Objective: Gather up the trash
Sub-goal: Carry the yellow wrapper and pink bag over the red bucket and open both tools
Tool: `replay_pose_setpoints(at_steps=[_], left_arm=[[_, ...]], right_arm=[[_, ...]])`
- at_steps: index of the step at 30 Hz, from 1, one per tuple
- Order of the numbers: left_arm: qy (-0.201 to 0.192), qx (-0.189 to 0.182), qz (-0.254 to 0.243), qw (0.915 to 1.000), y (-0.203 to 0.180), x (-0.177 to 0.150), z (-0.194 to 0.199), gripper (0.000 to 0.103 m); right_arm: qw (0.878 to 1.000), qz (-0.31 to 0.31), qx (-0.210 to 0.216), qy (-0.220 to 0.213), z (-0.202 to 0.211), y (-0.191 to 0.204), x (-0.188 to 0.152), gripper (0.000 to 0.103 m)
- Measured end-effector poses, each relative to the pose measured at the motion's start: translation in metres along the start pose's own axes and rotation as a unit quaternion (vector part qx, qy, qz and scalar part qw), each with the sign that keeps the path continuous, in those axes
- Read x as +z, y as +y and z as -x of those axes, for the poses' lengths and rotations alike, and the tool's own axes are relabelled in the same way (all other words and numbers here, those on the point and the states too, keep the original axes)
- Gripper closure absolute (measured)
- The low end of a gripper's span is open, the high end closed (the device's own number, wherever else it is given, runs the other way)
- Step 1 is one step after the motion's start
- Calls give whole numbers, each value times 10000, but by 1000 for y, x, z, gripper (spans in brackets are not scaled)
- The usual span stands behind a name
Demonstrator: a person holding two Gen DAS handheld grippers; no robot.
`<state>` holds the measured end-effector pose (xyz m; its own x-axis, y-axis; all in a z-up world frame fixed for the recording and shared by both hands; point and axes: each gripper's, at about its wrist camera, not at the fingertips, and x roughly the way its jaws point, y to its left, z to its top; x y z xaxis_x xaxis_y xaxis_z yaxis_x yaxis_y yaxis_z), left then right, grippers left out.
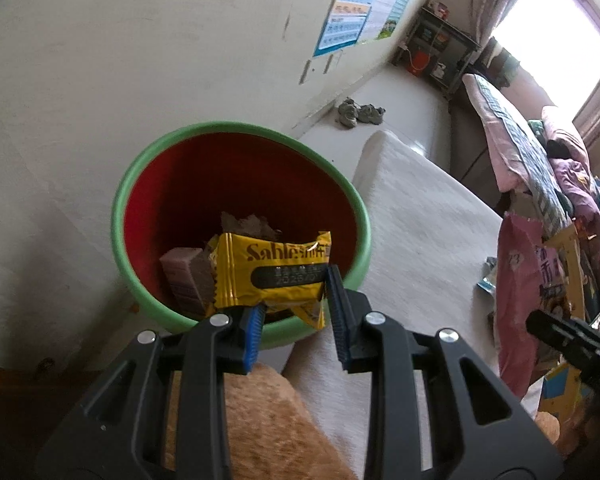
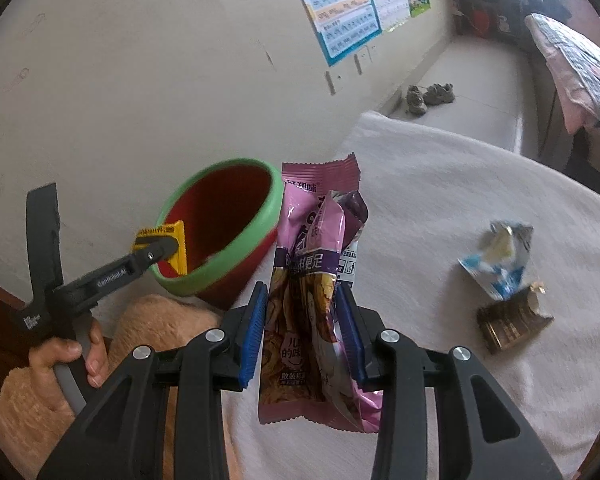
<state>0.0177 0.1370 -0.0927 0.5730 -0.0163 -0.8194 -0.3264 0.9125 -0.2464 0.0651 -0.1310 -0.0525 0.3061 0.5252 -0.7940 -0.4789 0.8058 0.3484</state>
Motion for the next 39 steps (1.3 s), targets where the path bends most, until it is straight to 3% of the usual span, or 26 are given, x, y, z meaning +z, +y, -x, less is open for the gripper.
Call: replay_pose_setpoints(at_steps=[10, 29, 30, 32, 33, 36, 39], left_arm=[[-183, 260, 235, 9992, 33, 11, 7, 75], [81, 360, 444, 9983, 60, 21, -21, 72], [83, 359, 479, 9982, 61, 21, -22, 68], [61, 369, 532, 9979, 63, 21, -22, 51], [49, 376, 546, 9978, 63, 21, -21, 51], [33, 437, 609, 9972, 65, 19, -20, 44], [-1, 497, 641, 9967, 65, 18, -17, 43]], right_arm=[[9991, 366, 218, 16, -28, 42, 40, 68], [9946, 944, 410, 149, -78, 103, 78, 66], [9946, 925, 445, 130, -79, 104, 79, 62], [9949, 894, 468, 72, -80, 105, 83, 44], [9950, 879, 471, 30, -80, 105, 83, 40], [9953, 856, 462, -3, -78, 104, 85, 39], [9962, 769, 389, -87, -68, 92, 82, 31]])
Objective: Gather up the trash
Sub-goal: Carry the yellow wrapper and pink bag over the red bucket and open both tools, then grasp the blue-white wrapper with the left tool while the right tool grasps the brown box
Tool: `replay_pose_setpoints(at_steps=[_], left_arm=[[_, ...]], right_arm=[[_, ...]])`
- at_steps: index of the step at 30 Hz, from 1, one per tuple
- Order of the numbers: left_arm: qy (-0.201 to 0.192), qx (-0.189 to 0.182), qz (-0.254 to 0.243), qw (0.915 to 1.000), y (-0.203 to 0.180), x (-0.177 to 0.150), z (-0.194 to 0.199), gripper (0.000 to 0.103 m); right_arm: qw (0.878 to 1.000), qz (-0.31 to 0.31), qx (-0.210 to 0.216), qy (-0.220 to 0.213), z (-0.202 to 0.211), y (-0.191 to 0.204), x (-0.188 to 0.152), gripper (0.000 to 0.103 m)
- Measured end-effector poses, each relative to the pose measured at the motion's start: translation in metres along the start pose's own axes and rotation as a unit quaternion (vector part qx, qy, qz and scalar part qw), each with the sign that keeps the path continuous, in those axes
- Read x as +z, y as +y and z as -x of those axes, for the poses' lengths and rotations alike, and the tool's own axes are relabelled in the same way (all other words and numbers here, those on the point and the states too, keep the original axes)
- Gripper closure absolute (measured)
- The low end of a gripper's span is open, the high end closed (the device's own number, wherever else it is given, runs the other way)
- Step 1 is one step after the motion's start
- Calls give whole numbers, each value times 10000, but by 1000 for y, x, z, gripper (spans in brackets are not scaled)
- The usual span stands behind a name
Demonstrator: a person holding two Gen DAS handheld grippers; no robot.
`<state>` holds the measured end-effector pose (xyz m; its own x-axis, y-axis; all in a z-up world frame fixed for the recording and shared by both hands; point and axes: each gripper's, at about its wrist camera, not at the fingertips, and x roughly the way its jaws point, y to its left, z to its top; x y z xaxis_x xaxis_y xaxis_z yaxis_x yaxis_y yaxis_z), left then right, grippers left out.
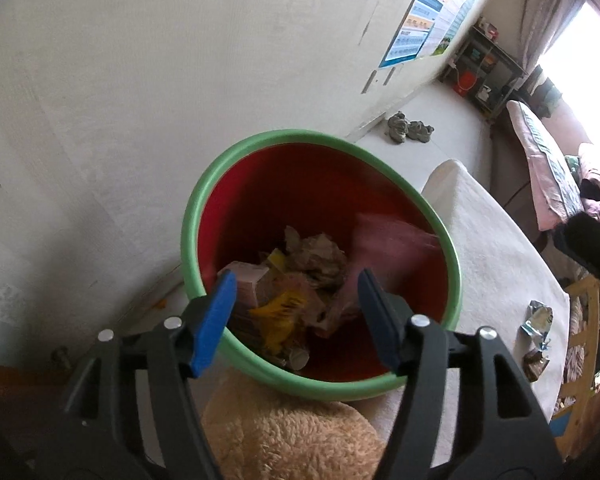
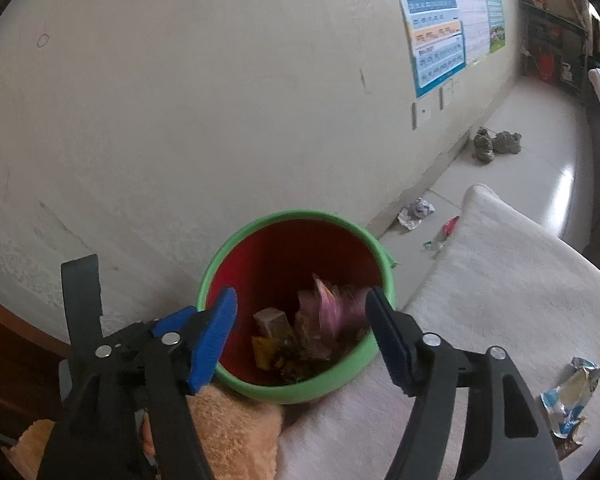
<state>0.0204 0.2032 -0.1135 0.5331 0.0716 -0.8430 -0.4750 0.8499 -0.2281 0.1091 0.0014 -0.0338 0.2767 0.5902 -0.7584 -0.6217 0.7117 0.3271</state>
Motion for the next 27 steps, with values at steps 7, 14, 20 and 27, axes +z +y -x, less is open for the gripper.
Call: replay_pose_setpoints(at_steps=[7, 14, 20, 27], left_arm=[[-56, -24, -132, 9999, -11, -5, 7, 41], [43, -236, -440, 9987, -47, -11, 4, 41], [161, -457, -898, 9948, -88, -26, 6, 41], [288, -542, -1326, 9893, -125, -42, 10, 41]], right_arm=[[9881, -932, -1217, -152, 48, -93, -64, 24], [9237, -3270, -1995, -103, 95, -218, -157, 24], [9093, -3806, -1674, 157, 80, -239, -178, 24], [9219, -3427, -1790, 257, 63, -232, -173, 28]])
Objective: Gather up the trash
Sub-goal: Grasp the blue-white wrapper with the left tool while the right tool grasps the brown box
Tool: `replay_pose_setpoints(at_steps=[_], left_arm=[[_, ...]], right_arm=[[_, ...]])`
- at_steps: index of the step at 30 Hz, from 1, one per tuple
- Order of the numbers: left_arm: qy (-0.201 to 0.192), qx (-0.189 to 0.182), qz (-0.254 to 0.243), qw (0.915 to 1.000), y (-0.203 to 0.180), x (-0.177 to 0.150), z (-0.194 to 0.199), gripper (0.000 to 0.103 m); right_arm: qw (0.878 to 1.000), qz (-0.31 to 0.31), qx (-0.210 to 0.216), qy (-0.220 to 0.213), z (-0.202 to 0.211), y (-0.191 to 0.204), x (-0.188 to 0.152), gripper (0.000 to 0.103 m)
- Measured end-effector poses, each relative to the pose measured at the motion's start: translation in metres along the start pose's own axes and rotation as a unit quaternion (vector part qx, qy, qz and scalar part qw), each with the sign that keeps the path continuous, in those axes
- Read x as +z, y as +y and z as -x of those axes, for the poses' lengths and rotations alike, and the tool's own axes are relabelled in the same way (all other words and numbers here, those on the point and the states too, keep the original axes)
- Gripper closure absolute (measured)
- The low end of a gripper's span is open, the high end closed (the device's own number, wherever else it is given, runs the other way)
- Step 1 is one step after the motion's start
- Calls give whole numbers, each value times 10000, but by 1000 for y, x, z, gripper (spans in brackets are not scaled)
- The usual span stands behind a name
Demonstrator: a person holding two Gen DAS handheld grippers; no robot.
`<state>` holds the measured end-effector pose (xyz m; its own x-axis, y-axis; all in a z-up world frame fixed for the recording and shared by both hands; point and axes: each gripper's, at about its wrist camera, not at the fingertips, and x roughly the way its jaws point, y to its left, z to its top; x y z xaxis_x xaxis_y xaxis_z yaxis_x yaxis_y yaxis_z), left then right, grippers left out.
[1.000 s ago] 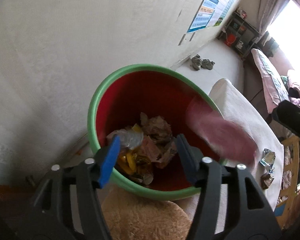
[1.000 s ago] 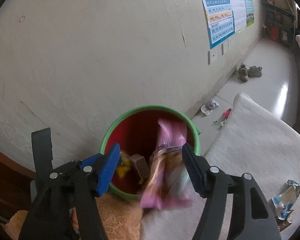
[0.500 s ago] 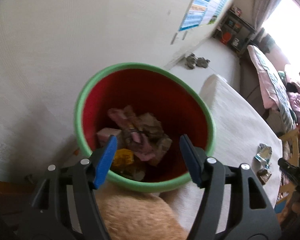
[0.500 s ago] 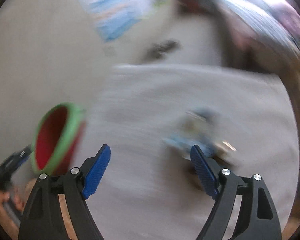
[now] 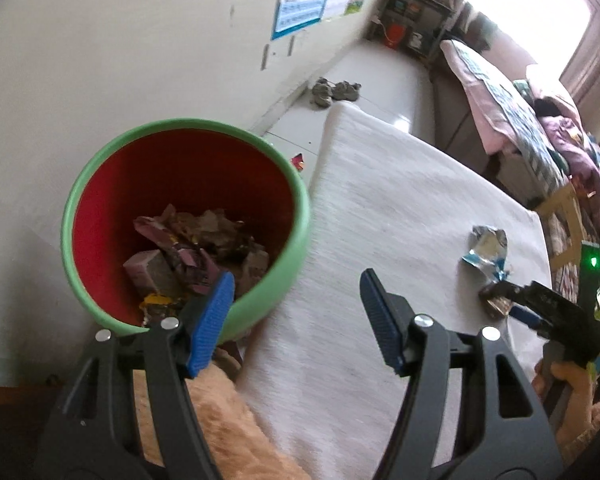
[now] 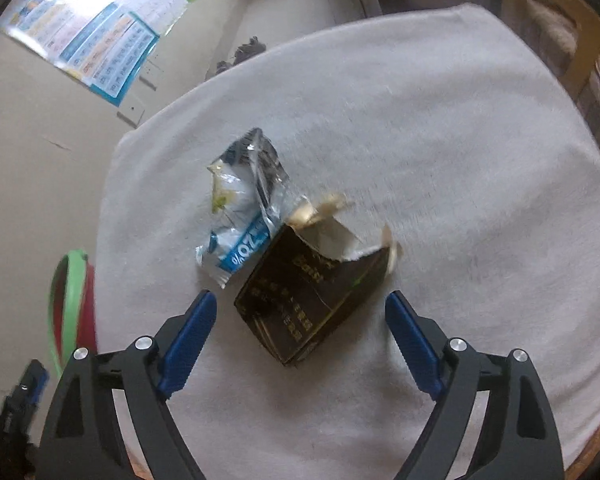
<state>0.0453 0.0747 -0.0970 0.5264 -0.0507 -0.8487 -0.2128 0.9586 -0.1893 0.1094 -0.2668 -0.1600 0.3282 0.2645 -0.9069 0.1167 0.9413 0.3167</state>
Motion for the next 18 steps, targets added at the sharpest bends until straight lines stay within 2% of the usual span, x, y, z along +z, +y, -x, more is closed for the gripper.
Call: replay_pose_setpoints(at_steps=[1, 2, 3, 4, 6, 9, 12, 15, 18], left_arm=[[26, -28, -3, 10000, -4, 0, -2, 41], [48, -81, -21, 10000, -9, 1, -4, 41], [67, -161, -130, 9998, -21, 3, -7, 41], [70, -198, -241, 9995, -32, 4, -9, 41], [87, -385, -527, 9978, -60, 10, -17, 41], [123, -654, -942, 9933, -102, 17, -29, 41], [120, -729, -1442, 9868, -140, 20, -44, 41], [195, -662, -2128, 9747, -182, 20, -69, 41], [332, -596, -2586, 9636, -209, 16, -86, 41]], right_arm=[[9997, 211, -83, -25, 0, 4, -1, 49], [9994, 324, -118, -3, -4, 8, -1, 62], [9993, 371, -77, 45, -6, 8, -3, 74], [9993, 355, 53, 55, -4, 5, -5, 77], [9990, 384, 202, 68, -1, 2, -8, 82], [9978, 519, 407, -52, 14, -6, -17, 83], [9974, 483, 531, -67, 33, -21, -26, 84], [9978, 449, 466, -118, 45, -35, -34, 84], [9988, 333, 309, -157, 48, -50, -41, 87]])
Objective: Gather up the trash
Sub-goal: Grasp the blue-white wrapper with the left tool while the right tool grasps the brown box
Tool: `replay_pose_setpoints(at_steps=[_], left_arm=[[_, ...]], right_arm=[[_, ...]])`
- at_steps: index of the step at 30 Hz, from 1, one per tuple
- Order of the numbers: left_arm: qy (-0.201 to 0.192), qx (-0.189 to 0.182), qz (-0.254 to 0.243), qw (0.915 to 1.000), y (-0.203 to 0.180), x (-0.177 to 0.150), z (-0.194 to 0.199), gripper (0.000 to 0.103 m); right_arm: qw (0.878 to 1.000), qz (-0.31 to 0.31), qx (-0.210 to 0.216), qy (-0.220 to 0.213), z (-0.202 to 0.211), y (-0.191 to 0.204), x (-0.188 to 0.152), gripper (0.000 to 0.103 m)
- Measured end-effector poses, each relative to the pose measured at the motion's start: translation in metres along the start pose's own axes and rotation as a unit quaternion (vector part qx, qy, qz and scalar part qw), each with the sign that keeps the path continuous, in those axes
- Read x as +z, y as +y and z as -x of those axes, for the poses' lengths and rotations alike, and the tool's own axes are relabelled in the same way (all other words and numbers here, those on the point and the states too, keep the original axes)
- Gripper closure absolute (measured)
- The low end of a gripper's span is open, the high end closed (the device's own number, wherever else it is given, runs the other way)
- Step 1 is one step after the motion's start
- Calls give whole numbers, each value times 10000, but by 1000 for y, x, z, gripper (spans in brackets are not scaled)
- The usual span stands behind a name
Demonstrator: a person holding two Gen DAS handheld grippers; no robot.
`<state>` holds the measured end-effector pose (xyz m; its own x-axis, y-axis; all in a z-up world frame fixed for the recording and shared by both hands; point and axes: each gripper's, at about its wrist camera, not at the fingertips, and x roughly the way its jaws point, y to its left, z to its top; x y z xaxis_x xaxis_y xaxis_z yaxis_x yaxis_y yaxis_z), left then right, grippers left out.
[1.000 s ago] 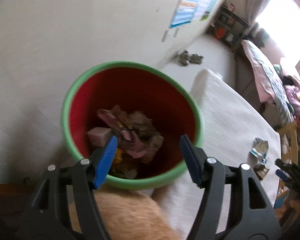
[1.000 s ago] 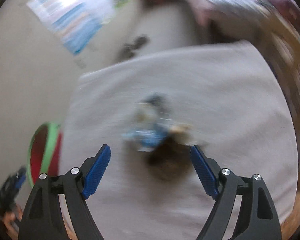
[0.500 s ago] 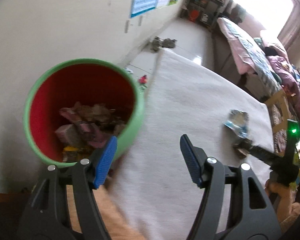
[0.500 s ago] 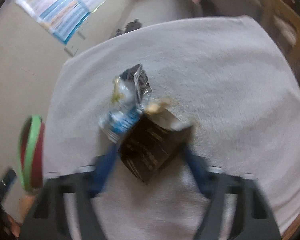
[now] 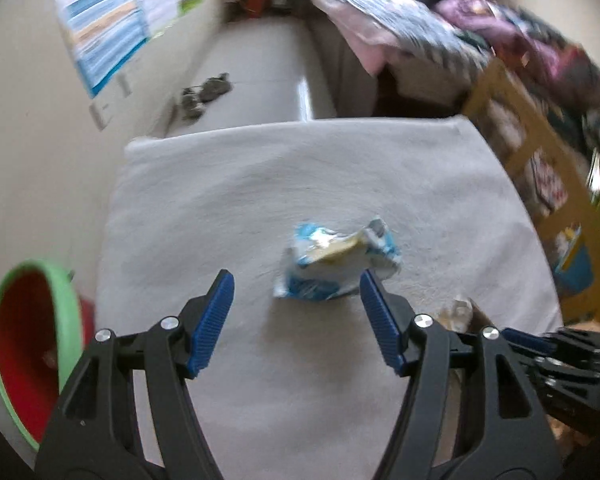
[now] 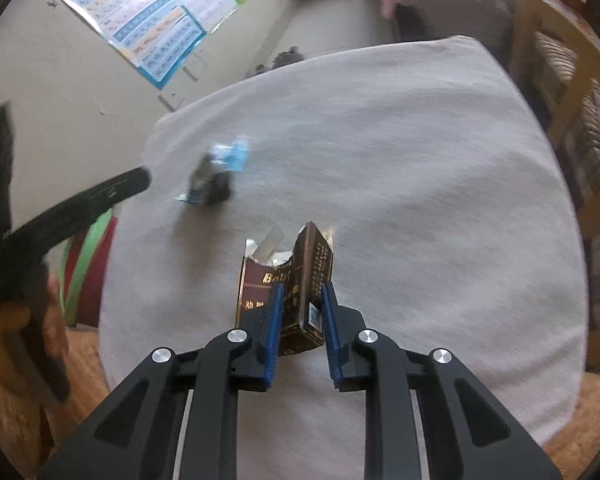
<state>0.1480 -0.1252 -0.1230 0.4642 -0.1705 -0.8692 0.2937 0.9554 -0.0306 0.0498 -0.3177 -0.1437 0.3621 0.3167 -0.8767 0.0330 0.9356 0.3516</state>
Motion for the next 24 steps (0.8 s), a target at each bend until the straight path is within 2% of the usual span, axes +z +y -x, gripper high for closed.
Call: replay_pose_setpoints(at_steps=[3, 7, 8, 11, 14, 16, 17, 24], left_arm=[[279, 116, -649, 9974, -22, 9, -24, 38], [578, 303, -1144, 9913, -36, 11, -48, 37], [661, 279, -1157, 9907, -36, 10, -52, 44], [800, 205, -947, 9921, -31, 8, -57, 67], [828, 24, -734, 9939, -25, 3, -50, 78], [800, -59, -658, 9946, -21, -3, -42, 81], [757, -87, -596, 9953, -17, -8, -36, 81], [640, -207, 96, 9977, 19, -47, 2, 83]], right_arm=[[9994, -347, 10, 42, -1, -21, -5, 87], [9991, -429, 47, 34, -2, -25, -3, 87], [9992, -405, 54, 43, 0, -25, -4, 87], [9994, -325, 69, 77, -2, -18, -4, 84], [9995, -293, 91, 86, -3, -15, -5, 83], [9995, -298, 62, 79, -4, -15, -4, 68], [9995, -305, 52, 51, -2, -15, -5, 64], [9998, -218, -18, 15, 0, -8, -5, 50]])
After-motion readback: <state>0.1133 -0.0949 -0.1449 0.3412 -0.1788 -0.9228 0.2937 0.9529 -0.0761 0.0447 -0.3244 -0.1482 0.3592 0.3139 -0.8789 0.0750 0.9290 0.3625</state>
